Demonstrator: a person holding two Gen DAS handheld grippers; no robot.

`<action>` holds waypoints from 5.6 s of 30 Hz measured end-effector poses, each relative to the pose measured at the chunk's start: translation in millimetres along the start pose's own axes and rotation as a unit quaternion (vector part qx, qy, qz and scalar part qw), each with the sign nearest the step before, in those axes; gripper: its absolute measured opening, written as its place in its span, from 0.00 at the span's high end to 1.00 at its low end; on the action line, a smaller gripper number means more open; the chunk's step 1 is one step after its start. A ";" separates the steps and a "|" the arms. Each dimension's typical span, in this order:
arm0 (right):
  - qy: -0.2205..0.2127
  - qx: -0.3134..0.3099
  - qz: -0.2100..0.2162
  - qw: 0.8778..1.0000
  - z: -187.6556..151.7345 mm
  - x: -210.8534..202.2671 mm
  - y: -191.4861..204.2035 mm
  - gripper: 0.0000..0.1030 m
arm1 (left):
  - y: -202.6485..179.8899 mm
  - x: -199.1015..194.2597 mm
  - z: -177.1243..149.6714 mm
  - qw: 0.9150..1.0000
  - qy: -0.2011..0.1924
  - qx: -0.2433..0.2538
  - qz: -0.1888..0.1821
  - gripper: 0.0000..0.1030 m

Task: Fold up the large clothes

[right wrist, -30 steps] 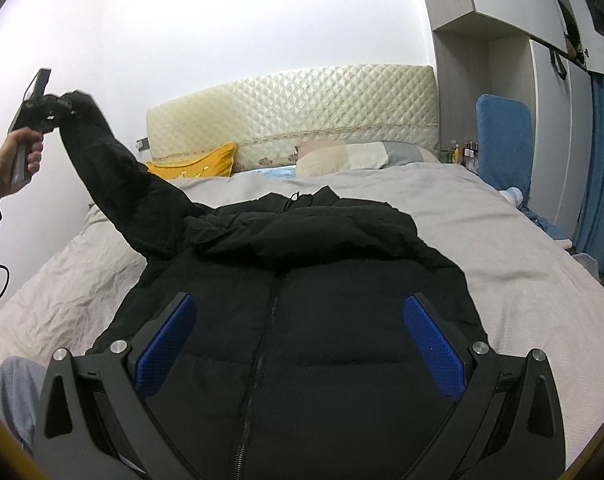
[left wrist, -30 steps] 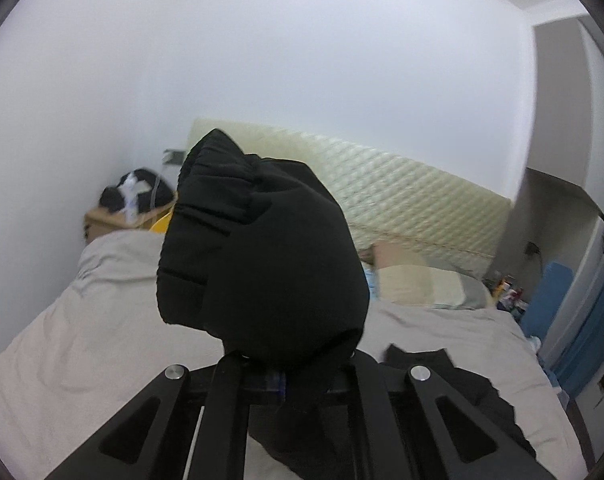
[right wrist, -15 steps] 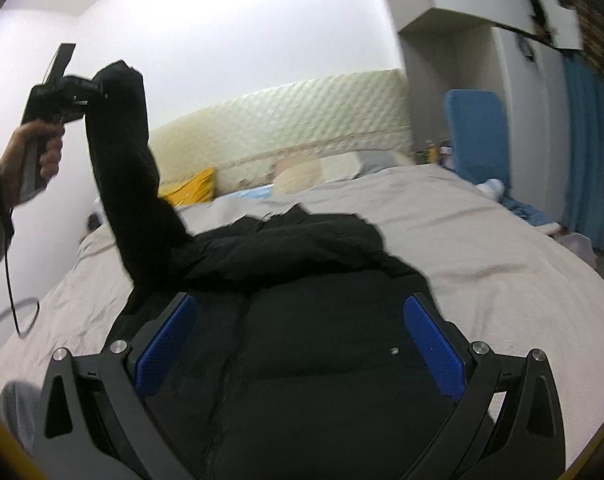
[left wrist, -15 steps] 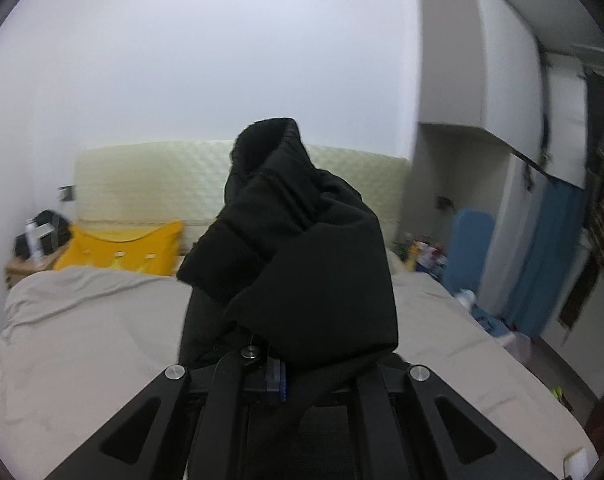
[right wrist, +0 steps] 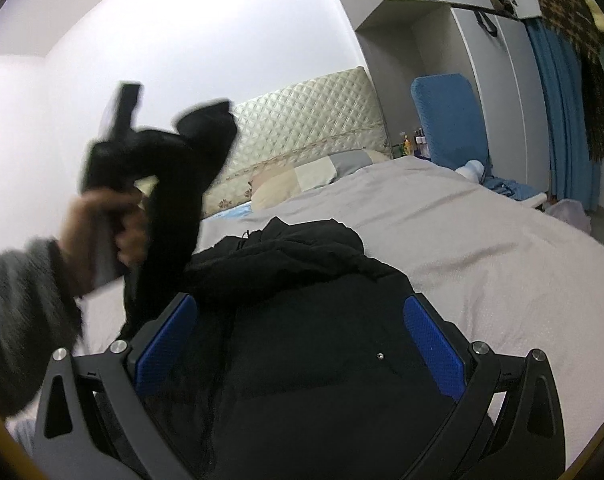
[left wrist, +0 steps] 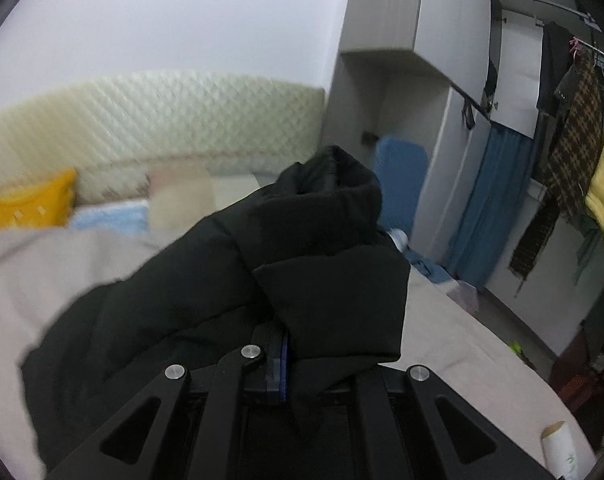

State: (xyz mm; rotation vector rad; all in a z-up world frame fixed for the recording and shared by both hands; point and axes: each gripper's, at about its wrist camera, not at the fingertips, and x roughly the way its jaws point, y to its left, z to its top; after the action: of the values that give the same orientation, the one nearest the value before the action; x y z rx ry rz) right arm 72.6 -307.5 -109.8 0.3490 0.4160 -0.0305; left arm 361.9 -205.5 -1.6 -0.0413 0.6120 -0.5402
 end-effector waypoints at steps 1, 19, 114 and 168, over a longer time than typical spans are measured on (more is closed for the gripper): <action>0.000 0.001 0.003 1.000 -0.4 0.2 -0.2 0.00 | -6.6 14.0 -7.7 1.000 0.010 0.003 -0.005 0.94; 0.029 0.023 -0.009 0.999 -8.4 38.3 -21.1 0.00 | -21.7 178.3 -104.2 0.985 0.153 0.051 0.065 0.94; 0.106 -0.188 0.048 0.975 27.5 190.3 78.4 0.00 | 143.3 -94.4 -128.8 0.974 0.009 -0.076 0.211 0.19; 0.355 -0.057 -0.085 0.929 -45.9 112.6 -112.9 0.00 | 124.0 -182.5 -239.0 0.972 0.087 -0.156 0.154 0.19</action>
State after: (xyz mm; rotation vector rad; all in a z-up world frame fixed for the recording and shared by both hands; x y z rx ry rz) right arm 146.4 -393.4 -231.0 0.1981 1.1631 -0.0480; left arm 162.2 20.1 -124.3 -0.1950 0.8546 -0.1436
